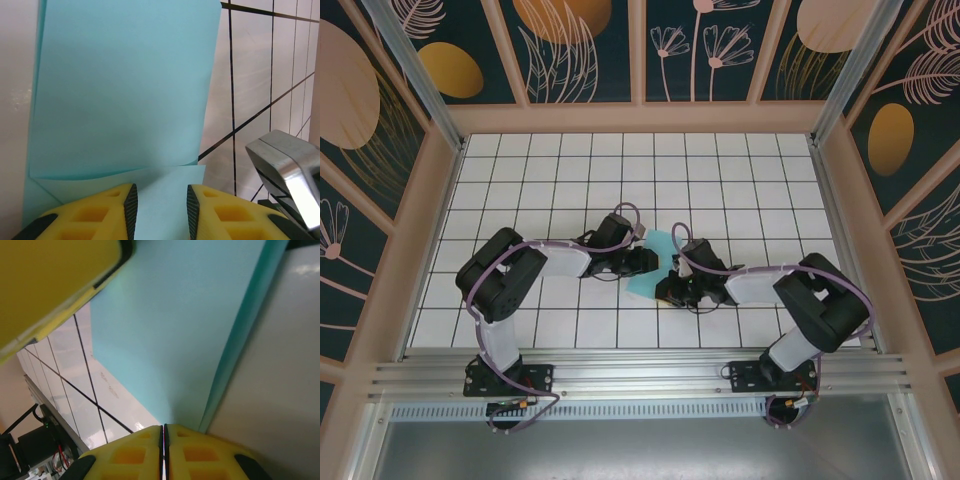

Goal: Fold a paper plane with a square sheet of paper (pick it up from the middle)
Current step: Fold the triangle a second time at the center of the table.

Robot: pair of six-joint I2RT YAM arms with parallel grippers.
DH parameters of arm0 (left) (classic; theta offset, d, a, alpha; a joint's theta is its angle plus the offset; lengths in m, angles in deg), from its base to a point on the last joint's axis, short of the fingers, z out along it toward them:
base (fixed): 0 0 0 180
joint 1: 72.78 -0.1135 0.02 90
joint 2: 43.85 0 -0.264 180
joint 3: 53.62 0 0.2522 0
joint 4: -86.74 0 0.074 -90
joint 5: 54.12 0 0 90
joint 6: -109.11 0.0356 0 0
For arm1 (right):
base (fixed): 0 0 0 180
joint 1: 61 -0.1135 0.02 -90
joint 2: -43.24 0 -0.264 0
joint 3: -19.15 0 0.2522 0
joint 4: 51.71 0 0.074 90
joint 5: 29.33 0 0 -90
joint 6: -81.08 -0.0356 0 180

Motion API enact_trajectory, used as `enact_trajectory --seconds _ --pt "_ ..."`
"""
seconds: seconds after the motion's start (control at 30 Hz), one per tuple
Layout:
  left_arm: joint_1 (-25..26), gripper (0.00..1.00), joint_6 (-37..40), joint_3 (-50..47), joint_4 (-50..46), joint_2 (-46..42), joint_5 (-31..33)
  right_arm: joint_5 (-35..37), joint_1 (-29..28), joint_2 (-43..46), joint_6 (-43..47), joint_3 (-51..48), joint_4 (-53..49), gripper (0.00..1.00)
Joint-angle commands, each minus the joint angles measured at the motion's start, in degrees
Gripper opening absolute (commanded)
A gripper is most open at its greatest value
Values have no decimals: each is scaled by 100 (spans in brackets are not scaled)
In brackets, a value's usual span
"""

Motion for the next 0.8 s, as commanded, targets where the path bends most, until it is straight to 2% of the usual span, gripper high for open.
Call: enact_trajectory --seconds 0.0,0.13,0.33,0.53,0.77 --pt "4 35 142 52 -219 146 212 239 2 439 11 185 -342 12" --pt "4 35 142 36 -230 151 217 239 58 478 -87 13 -164 10" --pt "-3 35 152 55 -248 145 217 -5 -5 22 -113 75 111 7" --pt "4 35 126 15 -205 141 169 345 -22 -551 -101 104 -244 6" --pt "5 35 109 -24 -204 138 174 632 -127 -2 74 536 -994 6"
